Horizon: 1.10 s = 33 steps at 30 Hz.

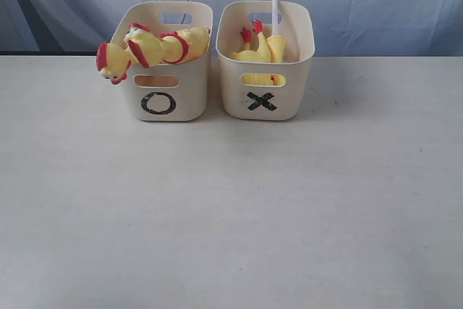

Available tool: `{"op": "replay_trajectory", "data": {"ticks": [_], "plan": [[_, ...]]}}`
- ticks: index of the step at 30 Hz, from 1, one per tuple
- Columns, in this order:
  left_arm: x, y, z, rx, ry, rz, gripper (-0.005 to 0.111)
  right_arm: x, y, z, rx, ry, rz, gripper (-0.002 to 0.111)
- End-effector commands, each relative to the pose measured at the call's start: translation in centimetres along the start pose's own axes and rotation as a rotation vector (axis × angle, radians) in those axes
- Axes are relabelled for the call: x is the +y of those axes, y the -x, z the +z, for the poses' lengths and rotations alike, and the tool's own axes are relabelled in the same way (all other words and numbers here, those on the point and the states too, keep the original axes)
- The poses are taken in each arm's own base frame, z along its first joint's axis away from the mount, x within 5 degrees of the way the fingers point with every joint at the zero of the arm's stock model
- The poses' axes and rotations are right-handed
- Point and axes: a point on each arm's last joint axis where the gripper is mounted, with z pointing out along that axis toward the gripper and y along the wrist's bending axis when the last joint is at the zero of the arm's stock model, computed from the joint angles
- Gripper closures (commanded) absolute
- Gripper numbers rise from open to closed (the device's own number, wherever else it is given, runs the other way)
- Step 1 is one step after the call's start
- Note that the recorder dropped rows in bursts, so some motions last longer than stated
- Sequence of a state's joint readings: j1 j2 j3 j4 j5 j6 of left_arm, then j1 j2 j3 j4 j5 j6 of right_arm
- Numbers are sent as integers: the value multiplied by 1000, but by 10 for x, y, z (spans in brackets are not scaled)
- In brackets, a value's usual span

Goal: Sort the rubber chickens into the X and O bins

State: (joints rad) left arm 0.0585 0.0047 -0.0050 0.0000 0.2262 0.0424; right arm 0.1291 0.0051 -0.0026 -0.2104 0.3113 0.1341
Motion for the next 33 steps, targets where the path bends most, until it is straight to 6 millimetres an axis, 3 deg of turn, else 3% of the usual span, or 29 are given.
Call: {"op": "replay_trajectory", "data": {"ticks": [1,33], "plan": [[0,-1,0,-3,-3,-5,107,0,0,0,-9,4,2,109],[0,-1,0,-1,-3,-5,107,1,0,0,-8,6,10,109]]}}
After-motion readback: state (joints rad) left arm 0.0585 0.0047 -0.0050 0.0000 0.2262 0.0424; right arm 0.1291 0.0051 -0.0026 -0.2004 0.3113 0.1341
